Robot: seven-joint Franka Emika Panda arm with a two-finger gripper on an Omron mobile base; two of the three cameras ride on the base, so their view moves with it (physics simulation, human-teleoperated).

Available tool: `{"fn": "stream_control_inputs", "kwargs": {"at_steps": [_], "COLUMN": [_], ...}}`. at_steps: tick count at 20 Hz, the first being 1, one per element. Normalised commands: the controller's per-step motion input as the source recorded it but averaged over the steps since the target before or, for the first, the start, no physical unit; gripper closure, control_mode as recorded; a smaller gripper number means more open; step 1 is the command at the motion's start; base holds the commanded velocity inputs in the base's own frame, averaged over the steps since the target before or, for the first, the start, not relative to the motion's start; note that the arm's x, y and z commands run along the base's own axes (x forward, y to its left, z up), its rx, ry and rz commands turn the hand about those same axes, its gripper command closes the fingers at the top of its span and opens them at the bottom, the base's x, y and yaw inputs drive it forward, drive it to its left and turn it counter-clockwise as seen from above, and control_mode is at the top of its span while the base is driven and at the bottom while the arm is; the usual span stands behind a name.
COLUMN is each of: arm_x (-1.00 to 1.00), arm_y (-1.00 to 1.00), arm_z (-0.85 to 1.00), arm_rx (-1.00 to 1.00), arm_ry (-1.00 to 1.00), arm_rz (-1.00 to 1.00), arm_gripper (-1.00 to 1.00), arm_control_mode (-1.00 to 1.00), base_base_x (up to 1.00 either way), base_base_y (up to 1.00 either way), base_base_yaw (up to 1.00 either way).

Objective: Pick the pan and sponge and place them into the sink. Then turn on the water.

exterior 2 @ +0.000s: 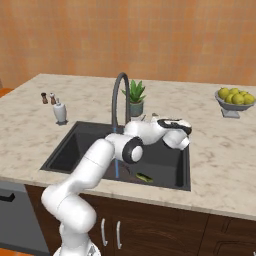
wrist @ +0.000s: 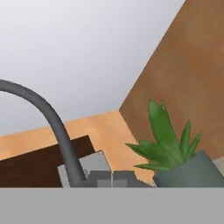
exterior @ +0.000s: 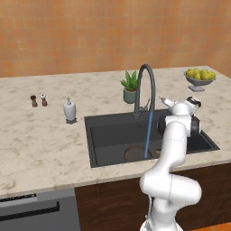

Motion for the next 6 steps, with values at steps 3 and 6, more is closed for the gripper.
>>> {"fn": "stream_control_inputs", "kwargs": {"at_steps": [3,6], "arm_x": [-1.00,-1.00], "arm_y": [-0.38,-0.20], "arm_z": [0.63,0.67], "arm_rx": [0.17,0.16], "arm_ry": [-0.07,-0.06], "arm_rz": [-0.16,-0.13], "arm_gripper": [1.00,1.00], "arm_control_mode": [-1.00,-1.00], "base_base_x": [0.00,0.00], "base_base_y": [0.00,0.00], "base_base_yaw": [0.00,0.00]}}
